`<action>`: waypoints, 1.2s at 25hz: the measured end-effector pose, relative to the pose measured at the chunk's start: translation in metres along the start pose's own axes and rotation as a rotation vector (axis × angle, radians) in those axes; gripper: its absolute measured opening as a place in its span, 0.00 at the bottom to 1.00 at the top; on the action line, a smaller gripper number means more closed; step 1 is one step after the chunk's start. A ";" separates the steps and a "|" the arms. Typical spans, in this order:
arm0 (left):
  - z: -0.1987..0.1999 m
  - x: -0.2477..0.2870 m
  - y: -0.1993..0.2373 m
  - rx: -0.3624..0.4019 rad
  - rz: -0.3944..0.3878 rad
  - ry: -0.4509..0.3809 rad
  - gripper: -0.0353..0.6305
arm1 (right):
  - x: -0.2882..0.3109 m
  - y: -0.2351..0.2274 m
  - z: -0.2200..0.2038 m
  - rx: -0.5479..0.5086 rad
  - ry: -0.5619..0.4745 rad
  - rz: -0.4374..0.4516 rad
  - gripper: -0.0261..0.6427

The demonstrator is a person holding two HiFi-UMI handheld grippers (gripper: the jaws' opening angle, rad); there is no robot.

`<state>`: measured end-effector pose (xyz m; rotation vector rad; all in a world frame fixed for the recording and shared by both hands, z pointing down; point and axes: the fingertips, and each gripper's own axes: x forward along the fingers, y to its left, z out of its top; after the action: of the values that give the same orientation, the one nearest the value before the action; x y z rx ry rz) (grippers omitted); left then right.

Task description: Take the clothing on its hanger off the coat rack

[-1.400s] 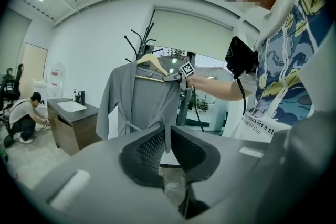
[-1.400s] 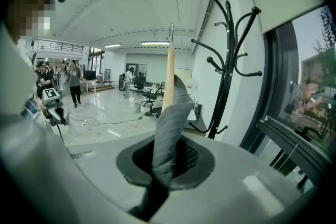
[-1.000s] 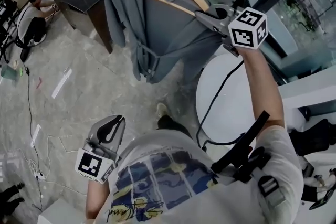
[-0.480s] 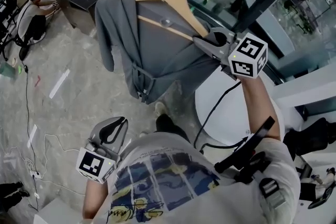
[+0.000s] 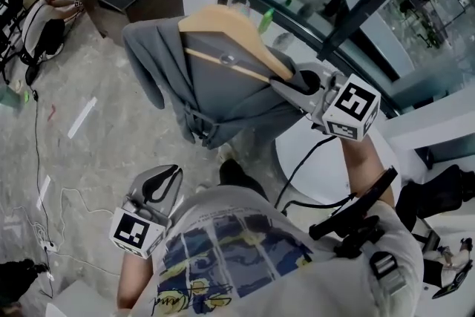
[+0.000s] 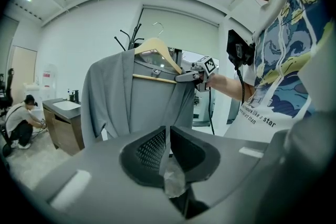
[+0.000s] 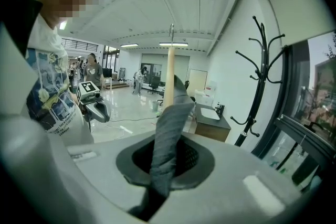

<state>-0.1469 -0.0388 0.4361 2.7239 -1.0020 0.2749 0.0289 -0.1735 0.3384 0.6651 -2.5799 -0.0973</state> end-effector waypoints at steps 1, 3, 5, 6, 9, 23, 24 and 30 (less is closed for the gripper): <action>-0.001 0.000 0.000 -0.001 -0.001 0.000 0.10 | 0.000 0.004 -0.002 0.000 0.001 0.001 0.06; -0.002 0.000 0.001 -0.002 0.000 0.000 0.10 | 0.001 0.011 -0.005 0.001 0.002 0.006 0.06; -0.002 0.000 0.001 -0.001 -0.003 -0.001 0.10 | 0.002 0.018 -0.007 0.001 0.003 0.011 0.06; -0.002 0.001 0.000 0.001 -0.006 0.000 0.10 | 0.002 0.022 -0.008 0.001 0.004 0.013 0.06; -0.001 0.001 -0.001 0.003 -0.009 0.003 0.10 | 0.003 0.030 -0.012 0.002 0.011 0.019 0.06; -0.005 0.007 -0.003 0.001 -0.015 0.013 0.10 | 0.009 0.064 -0.025 0.024 0.028 0.070 0.06; -0.005 0.008 -0.004 0.001 -0.016 0.013 0.10 | 0.009 0.066 -0.026 0.026 0.029 0.072 0.06; -0.006 0.008 -0.004 0.004 -0.021 0.018 0.10 | 0.010 0.076 -0.030 0.030 0.027 0.076 0.06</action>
<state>-0.1383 -0.0389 0.4438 2.7291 -0.9679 0.2977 0.0012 -0.1098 0.3829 0.5746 -2.5815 -0.0251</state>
